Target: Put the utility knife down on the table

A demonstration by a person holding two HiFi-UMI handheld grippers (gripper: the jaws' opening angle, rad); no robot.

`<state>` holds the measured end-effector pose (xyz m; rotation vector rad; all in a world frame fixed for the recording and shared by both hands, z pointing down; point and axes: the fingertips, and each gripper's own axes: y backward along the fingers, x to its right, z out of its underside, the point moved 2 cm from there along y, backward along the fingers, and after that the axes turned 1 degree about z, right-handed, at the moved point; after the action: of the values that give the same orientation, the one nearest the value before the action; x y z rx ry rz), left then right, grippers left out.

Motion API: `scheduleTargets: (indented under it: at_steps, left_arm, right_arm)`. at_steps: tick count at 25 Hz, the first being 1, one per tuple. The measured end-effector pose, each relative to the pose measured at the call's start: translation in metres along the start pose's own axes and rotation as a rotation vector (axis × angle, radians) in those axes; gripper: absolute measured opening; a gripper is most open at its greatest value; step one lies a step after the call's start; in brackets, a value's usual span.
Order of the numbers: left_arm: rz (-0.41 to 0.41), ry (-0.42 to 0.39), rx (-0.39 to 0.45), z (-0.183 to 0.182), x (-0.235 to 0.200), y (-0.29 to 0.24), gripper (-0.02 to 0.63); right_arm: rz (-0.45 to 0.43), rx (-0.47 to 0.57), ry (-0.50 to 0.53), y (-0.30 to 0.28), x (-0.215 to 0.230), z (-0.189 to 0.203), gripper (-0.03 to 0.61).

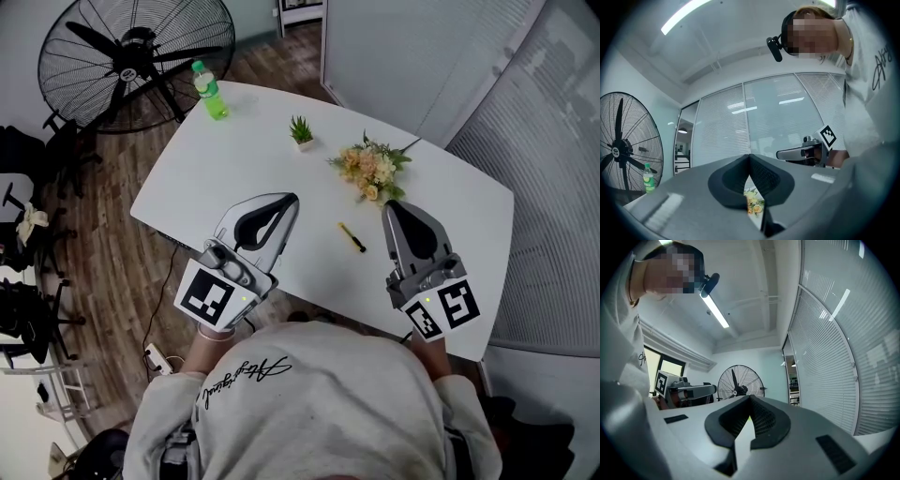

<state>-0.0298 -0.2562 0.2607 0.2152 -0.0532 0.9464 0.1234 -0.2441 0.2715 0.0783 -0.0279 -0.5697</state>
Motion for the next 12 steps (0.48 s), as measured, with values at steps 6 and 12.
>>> scheduleTargets:
  at_steps: [6, 12]
  left_arm:
    - [0.003, -0.003, 0.003, -0.0034, -0.0005, -0.0002, -0.002]
    - [0.005, -0.007, -0.003, -0.0030, 0.0004, 0.0013, -0.002]
  right_arm:
    - [0.003, 0.000, 0.023, 0.0009, -0.0006, -0.0039, 0.002]
    - [0.008, -0.005, 0.043, 0.0012, -0.0003, -0.0037, 0.002]
